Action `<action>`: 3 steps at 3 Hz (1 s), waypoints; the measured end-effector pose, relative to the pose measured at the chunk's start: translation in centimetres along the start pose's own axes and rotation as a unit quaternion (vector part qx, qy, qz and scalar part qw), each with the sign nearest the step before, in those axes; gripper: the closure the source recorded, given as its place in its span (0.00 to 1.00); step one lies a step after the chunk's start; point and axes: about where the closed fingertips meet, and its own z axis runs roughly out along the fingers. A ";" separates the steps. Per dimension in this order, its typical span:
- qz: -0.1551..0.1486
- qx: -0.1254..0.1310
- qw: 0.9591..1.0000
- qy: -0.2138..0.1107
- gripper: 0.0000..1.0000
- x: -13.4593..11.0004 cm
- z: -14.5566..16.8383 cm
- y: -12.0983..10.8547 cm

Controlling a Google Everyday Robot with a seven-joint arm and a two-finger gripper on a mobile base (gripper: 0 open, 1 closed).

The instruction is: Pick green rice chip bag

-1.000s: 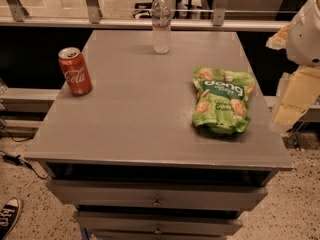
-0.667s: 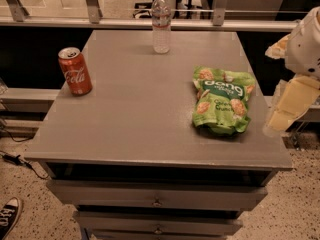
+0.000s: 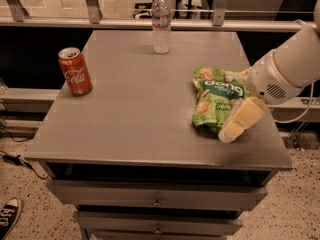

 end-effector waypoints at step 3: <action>-0.025 0.052 0.997 -0.050 0.41 -2.2 4.5 -0.8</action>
Offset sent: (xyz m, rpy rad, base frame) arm 0.0354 0.0360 -0.0350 0.0351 -0.1877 -0.0103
